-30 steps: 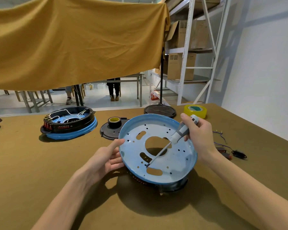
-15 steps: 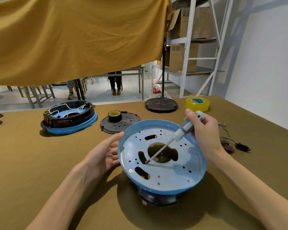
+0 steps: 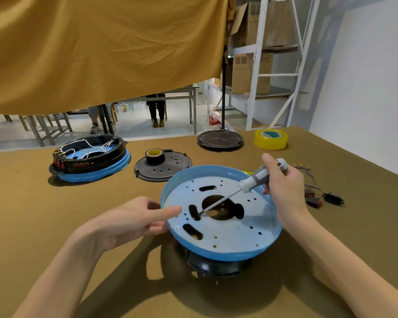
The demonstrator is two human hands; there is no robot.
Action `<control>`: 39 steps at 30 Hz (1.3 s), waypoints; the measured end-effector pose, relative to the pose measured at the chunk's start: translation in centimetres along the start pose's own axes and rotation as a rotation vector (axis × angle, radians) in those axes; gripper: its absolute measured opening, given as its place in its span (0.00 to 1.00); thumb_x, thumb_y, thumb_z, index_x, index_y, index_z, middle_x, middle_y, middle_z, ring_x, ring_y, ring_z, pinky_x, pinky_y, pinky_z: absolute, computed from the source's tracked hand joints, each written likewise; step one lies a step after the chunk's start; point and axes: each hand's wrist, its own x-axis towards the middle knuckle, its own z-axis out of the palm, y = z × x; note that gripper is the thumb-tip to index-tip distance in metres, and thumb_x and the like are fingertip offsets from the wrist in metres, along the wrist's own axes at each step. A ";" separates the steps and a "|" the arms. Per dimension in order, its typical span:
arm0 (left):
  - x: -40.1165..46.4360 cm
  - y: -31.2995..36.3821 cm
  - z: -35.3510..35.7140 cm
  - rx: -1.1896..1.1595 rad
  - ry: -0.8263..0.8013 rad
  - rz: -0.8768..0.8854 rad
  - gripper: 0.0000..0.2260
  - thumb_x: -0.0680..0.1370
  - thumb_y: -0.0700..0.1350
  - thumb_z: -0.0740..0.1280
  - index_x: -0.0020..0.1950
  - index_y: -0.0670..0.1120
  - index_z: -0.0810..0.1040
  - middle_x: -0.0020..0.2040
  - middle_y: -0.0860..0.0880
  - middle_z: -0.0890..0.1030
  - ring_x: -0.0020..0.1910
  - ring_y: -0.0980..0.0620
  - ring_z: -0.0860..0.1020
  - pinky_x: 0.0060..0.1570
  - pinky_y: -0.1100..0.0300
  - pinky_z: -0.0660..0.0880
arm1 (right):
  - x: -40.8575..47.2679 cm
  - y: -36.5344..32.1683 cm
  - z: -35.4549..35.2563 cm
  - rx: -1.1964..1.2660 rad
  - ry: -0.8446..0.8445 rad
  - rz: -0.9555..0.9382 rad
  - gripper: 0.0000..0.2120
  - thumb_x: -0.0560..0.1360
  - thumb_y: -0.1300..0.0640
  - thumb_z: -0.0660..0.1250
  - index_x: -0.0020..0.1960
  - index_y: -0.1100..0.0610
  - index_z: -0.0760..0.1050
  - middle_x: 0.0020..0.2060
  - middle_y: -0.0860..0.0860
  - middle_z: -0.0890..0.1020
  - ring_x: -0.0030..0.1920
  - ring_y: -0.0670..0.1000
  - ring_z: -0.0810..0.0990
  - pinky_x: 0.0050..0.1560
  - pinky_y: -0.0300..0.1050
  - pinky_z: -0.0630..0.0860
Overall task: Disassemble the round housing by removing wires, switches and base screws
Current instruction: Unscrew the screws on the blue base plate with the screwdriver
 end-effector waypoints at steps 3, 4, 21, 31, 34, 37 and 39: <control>1.1 -0.1 1.3 -0.245 0.122 0.039 0.41 0.60 0.53 0.83 0.67 0.36 0.73 0.53 0.41 0.87 0.52 0.47 0.87 0.45 0.59 0.84 | -0.3 -0.2 -0.4 0.025 0.059 0.040 0.19 0.79 0.44 0.68 0.37 0.57 0.76 0.33 0.55 0.73 0.34 0.50 0.69 0.38 0.47 0.69; 1.4 -0.3 2.0 -0.254 0.127 0.037 0.37 0.62 0.55 0.81 0.65 0.39 0.76 0.51 0.42 0.88 0.51 0.48 0.87 0.44 0.60 0.84 | -0.5 -0.1 -0.4 0.043 0.088 0.044 0.19 0.79 0.44 0.68 0.37 0.56 0.75 0.33 0.54 0.72 0.35 0.50 0.69 0.39 0.47 0.69; 1.7 0.3 3.7 -0.643 0.219 0.048 0.33 0.53 0.48 0.85 0.54 0.41 0.81 0.47 0.40 0.88 0.54 0.42 0.86 0.55 0.45 0.83 | -1.1 -1.9 -1.8 0.170 0.133 0.024 0.19 0.80 0.42 0.65 0.44 0.58 0.77 0.25 0.45 0.73 0.26 0.42 0.72 0.28 0.35 0.72; -0.3 3.8 4.0 -0.272 0.476 0.640 0.31 0.65 0.49 0.81 0.67 0.46 0.80 0.55 0.54 0.87 0.54 0.55 0.85 0.47 0.64 0.82 | 0.1 -2.6 -3.4 0.319 0.120 0.207 0.17 0.80 0.42 0.66 0.45 0.56 0.74 0.26 0.50 0.68 0.23 0.46 0.67 0.24 0.41 0.72; -0.9 5.1 4.9 0.041 0.614 0.932 0.33 0.66 0.46 0.83 0.70 0.48 0.79 0.56 0.55 0.85 0.57 0.59 0.82 0.51 0.70 0.78 | 0.5 -3.1 -4.2 0.363 0.106 0.271 0.17 0.80 0.41 0.66 0.46 0.55 0.74 0.25 0.49 0.68 0.23 0.46 0.67 0.28 0.42 0.73; -1.2 4.7 6.5 0.417 0.659 1.111 0.38 0.62 0.46 0.84 0.71 0.46 0.76 0.59 0.51 0.78 0.59 0.58 0.77 0.56 0.70 0.75 | 0.5 -3.0 -4.7 0.350 0.115 0.328 0.16 0.79 0.41 0.66 0.45 0.54 0.73 0.22 0.48 0.68 0.21 0.44 0.67 0.31 0.43 0.73; -1.1 3.5 7.6 0.577 0.612 1.140 0.40 0.62 0.47 0.83 0.73 0.46 0.73 0.62 0.51 0.75 0.62 0.60 0.74 0.59 0.69 0.75 | 0.2 -2.6 -5.0 0.315 0.128 0.347 0.15 0.79 0.42 0.67 0.44 0.54 0.73 0.21 0.47 0.68 0.20 0.44 0.67 0.28 0.41 0.74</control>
